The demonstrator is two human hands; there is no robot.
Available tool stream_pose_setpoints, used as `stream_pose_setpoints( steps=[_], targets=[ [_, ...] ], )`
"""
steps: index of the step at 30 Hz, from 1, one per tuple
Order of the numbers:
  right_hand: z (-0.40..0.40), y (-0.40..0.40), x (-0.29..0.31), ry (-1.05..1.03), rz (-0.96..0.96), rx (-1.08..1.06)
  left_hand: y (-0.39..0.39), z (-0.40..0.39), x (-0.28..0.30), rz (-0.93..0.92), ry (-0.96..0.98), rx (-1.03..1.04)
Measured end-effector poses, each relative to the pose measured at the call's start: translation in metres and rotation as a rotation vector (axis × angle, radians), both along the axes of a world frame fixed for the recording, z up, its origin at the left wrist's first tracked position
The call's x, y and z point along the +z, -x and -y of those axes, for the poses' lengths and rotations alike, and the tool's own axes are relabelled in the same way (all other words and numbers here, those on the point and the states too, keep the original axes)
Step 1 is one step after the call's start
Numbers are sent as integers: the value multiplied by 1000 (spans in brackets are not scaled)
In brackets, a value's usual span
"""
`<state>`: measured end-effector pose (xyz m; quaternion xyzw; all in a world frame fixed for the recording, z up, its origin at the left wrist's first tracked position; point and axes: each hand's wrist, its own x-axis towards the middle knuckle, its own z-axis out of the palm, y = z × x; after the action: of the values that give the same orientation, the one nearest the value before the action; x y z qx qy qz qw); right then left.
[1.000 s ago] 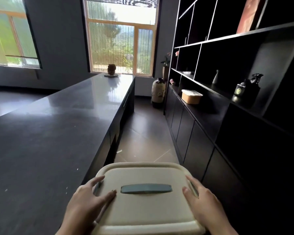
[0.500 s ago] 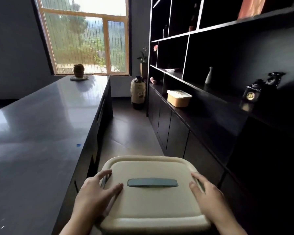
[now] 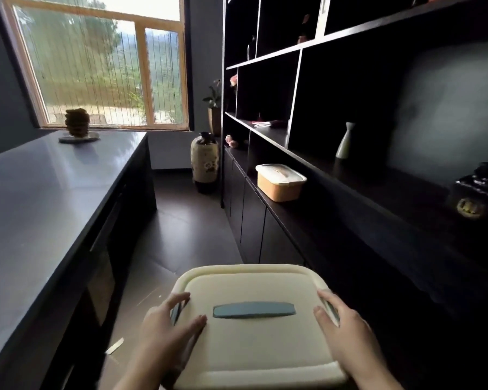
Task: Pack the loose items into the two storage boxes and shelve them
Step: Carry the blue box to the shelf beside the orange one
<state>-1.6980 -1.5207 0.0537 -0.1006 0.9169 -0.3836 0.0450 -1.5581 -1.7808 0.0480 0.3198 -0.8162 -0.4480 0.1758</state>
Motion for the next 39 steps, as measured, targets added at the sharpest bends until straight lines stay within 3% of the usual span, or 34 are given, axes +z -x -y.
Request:
stream_pose_setpoints(
  steps=[9,16,23,30,35,39],
  targets=[
    [76,143,-10,29,0,-153,193,95,-14,73,57,-100],
    [121,232,-5,121,6,-410,362,154,0,96,201,-415],
    [109,298,-25,184,22,-762,515,123,-6,40,254,-719],
    [128,370,-86,200,17,-1035,625,99,-60,197,218,-883],
    [131,441,-99,399,-22,-922,701,99,-71,173,254,-886],
    [148,484,-91,114,-182,-974,745,95,-70,166,487,-837]
  ],
)
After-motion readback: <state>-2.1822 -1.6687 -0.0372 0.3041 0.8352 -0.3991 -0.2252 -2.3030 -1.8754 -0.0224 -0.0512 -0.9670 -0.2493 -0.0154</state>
